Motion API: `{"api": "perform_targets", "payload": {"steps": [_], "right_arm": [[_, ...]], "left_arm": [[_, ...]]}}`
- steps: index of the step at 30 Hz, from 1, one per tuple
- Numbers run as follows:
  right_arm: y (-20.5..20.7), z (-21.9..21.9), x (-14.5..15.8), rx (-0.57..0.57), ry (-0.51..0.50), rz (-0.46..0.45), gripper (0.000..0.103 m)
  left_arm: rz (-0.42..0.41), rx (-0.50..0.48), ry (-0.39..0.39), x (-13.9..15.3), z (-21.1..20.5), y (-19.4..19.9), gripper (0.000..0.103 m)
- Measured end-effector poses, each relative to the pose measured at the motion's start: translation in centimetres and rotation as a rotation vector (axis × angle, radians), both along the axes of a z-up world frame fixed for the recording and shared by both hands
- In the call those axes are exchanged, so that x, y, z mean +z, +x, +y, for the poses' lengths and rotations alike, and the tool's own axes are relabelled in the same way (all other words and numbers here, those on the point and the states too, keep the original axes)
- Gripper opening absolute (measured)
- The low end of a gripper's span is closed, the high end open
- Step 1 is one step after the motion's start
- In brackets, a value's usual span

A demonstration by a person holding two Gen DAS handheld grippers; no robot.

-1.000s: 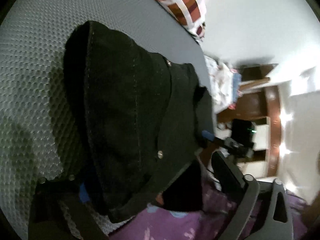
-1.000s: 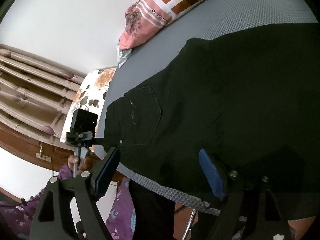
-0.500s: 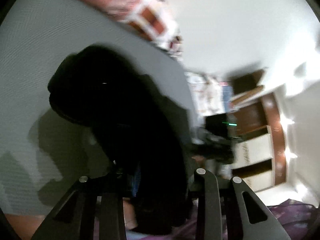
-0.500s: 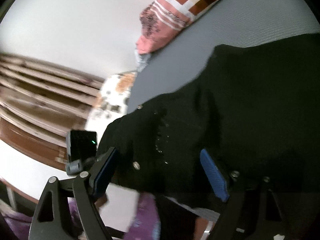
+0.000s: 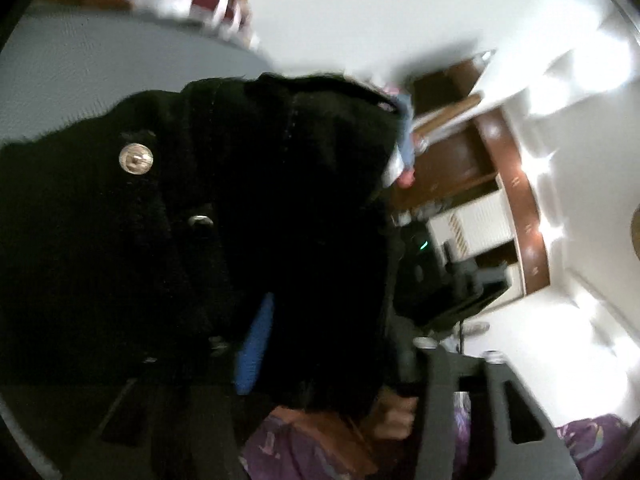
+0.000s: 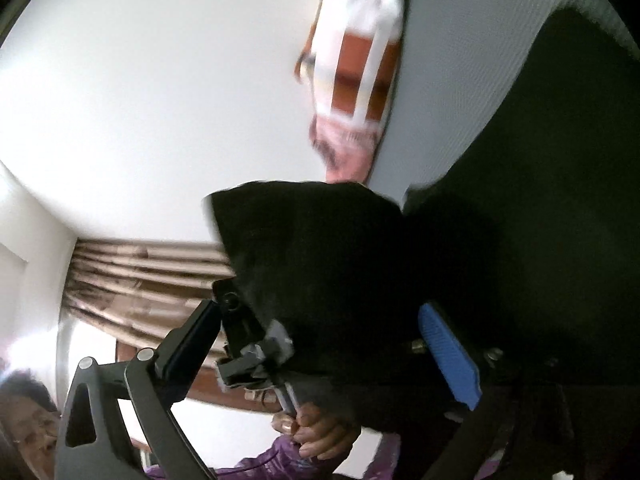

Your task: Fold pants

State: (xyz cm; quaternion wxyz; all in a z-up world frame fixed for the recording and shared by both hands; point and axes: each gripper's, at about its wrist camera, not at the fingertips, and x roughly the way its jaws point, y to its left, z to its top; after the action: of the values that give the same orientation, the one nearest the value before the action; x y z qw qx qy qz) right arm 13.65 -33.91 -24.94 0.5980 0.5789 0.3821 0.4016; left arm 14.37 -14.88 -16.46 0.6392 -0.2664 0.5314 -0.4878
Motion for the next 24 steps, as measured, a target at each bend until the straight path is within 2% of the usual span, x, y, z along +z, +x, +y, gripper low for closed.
{"api": "perform_targets", "payload": {"steps": [1, 2, 3, 4, 6, 8, 10, 12, 14, 15, 16, 17, 18, 19, 24], "right_arm": [[0.0, -1.2, -0.6, -0.018, 0.009, 0.013, 0.101], [-0.1, -2.0, -1.0, -0.03, 0.021, 0.026, 0.103], [-0.2, -3.2, -2.0, -0.055, -0.002, 0.07, 0.103], [-0.1, -3.5, -2.8, -0.059, 0.002, 0.089, 0.103], [-0.2, -3.9, -4.2, -0.065, 0.066, 0.111, 0.103], [-0.3, -3.9, -4.3, -0.059, 0.079, 0.107, 0.102], [-0.2, -3.7, -3.8, -0.046, 0.041, 0.098, 0.101], [0.0, -3.0, -2.9, -0.028, -0.059, 0.079, 0.097], [-0.2, -3.2, -2.2, -0.007, -0.201, 0.064, 0.08], [-0.1, -2.3, -1.8, 0.027, -0.342, 0.069, 0.075], [0.0, -1.7, -1.6, 0.048, -0.435, 0.068, 0.062], [0.0, -1.0, -1.3, 0.067, -0.522, 0.063, 0.042], [0.1, -0.2, -1.0, 0.082, -0.615, 0.048, 0.029], [0.1, 0.0, -0.7, 0.085, -0.643, 0.04, 0.022], [-1.5, -2.4, 1.7, 0.001, -0.547, -0.007, 0.02]], "left_arm": [[0.044, -0.017, -0.037, -0.5, -0.6, 0.3, 0.055], [0.071, -0.025, -0.09, -0.6, -1.0, 0.7, 0.061], [0.062, -0.024, -0.107, -0.2, -1.3, 0.9, 0.067], [0.035, -0.019, -0.087, 0.4, -1.5, 1.0, 0.078], [-0.062, -0.02, -0.028, 2.1, -1.6, 0.7, 0.079], [-0.126, -0.008, 0.018, 3.3, -1.0, 0.4, 0.082], [-0.132, 0.032, 0.076, 3.2, 0.4, 0.4, 0.083], [-0.121, 0.081, 0.114, 2.5, 2.6, -0.1, 0.083], [-0.104, 0.146, 0.143, 1.3, 5.5, -0.9, 0.083], [-0.09, 0.168, 0.152, 0.8, 6.5, -1.3, 0.083], [-0.072, 0.191, 0.161, 0.2, 7.4, -1.6, 0.083], [-0.054, 0.22, 0.17, -0.6, 8.9, -2.2, 0.083], [-0.041, 0.241, 0.171, -1.1, 9.8, -2.4, 0.083], [-0.029, 0.257, 0.172, -1.4, 10.8, -2.6, 0.083], [-0.017, 0.343, 0.202, -2.1, 13.1, -3.2, 0.084]]}}
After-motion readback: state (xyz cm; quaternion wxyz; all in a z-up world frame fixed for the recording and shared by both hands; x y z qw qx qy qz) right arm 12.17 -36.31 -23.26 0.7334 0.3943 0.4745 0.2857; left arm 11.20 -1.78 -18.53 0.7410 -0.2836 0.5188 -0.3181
